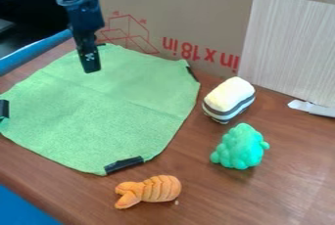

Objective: Fold the cloth from top left to bottom right

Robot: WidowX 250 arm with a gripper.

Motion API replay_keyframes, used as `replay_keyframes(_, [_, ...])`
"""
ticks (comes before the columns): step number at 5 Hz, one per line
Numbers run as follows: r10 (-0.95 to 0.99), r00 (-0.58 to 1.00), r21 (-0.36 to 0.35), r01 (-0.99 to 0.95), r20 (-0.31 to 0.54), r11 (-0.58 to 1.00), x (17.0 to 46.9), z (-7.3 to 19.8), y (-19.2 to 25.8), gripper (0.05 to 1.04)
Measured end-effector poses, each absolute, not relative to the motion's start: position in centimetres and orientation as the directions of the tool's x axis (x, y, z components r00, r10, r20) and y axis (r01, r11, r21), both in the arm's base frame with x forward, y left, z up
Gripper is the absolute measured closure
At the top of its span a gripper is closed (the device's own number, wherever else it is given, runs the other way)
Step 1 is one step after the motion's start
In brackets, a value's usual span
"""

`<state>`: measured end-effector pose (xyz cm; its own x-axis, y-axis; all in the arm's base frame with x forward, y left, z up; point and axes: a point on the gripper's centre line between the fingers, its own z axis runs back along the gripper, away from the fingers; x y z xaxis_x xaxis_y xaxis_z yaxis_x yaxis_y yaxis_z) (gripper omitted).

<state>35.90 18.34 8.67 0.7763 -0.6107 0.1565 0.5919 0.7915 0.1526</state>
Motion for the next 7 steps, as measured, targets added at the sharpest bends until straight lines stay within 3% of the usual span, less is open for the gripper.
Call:
replay_keyframes(3, [-0.589,0.788,0.070,0.587,0.181,0.807,41.1,7.6,23.0,0.083])
replay_keyframes(4, [-0.574,0.800,0.085,0.569,0.176,0.818,41.9,7.9,23.7,0.083])
replay_keyframes(7, [-0.530,0.838,0.232,0.494,0.131,0.838,42.6,7.3,26.2,0.083])
